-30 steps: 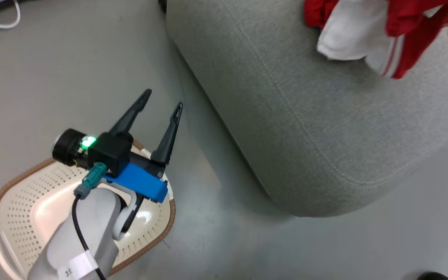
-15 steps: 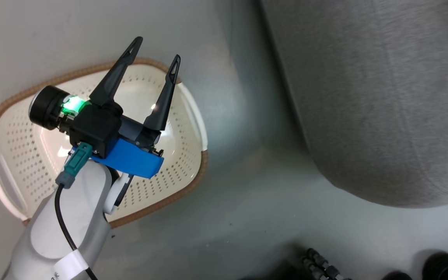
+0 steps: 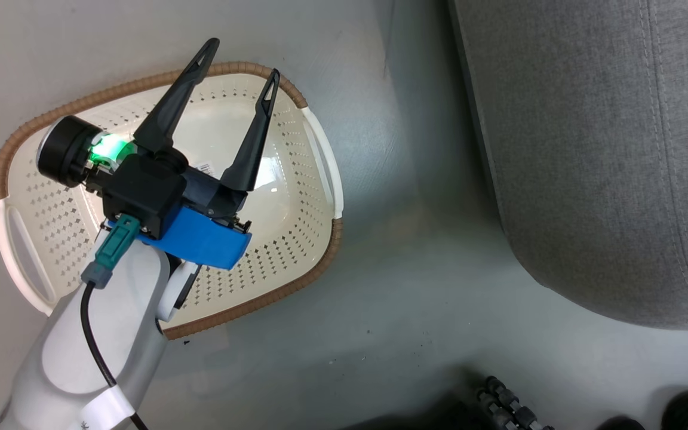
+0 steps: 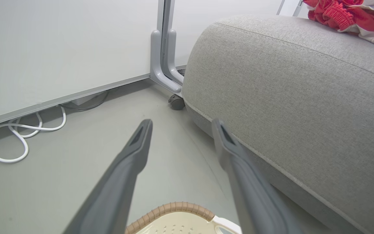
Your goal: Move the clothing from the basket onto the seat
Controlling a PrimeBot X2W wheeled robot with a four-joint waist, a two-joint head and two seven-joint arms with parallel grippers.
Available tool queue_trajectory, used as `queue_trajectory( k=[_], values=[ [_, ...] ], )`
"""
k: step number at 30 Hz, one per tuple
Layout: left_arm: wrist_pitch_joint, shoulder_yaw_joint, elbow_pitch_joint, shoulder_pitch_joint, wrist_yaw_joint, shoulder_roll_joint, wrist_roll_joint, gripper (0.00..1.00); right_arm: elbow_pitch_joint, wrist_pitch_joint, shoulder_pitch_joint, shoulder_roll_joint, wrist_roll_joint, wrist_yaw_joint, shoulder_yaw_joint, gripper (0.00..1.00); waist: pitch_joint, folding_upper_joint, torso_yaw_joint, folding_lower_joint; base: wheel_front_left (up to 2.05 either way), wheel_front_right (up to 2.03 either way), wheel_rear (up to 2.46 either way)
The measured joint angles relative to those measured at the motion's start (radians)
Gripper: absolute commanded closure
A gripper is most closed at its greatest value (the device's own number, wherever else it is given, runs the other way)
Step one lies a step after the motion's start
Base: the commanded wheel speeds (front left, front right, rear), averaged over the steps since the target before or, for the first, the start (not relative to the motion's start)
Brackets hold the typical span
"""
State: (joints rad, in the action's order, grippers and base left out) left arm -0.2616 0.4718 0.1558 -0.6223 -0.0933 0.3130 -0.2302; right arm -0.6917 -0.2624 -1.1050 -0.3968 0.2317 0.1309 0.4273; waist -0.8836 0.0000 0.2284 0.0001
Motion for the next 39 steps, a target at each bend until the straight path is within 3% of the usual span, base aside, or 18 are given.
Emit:
queue_trajectory(
  k=[12, 20, 28, 39],
  values=[
    [0.0, 0.006, 0.022, 0.001, 0.0, -0.004, -0.009, 0.0, -0.02, 0.0, 0.002, 0.0, -0.008, 0.0, 0.003, 0.0, 0.034, 0.0, -0.002, 0.0, 0.0, 0.0, 0.0],
    [0.0, 0.013, 0.049, 0.007, -0.005, -0.048, -0.017, 0.0, -0.034, 0.0, 0.06, -0.003, -0.019, 0.0, -0.038, 0.0, 0.097, 0.0, -0.02, -0.0001, 0.0, 0.0, 0.0],
    [-0.001, -0.011, 0.109, 0.084, -0.016, -0.119, -0.033, 0.0, -0.024, 0.003, 0.176, -0.006, -0.008, 0.0, -0.107, 0.0, 0.234, 0.0001, -0.048, -0.0001, 0.0, 0.0, 0.0],
    [-0.001, -0.075, 0.185, 0.262, -0.031, -0.195, -0.055, 0.0, 0.151, 0.025, 0.476, -0.006, 0.021, 0.0, -0.186, 0.0, 0.494, 0.0001, -0.108, -0.0004, 0.0, 0.0, 0.0]
  ],
)
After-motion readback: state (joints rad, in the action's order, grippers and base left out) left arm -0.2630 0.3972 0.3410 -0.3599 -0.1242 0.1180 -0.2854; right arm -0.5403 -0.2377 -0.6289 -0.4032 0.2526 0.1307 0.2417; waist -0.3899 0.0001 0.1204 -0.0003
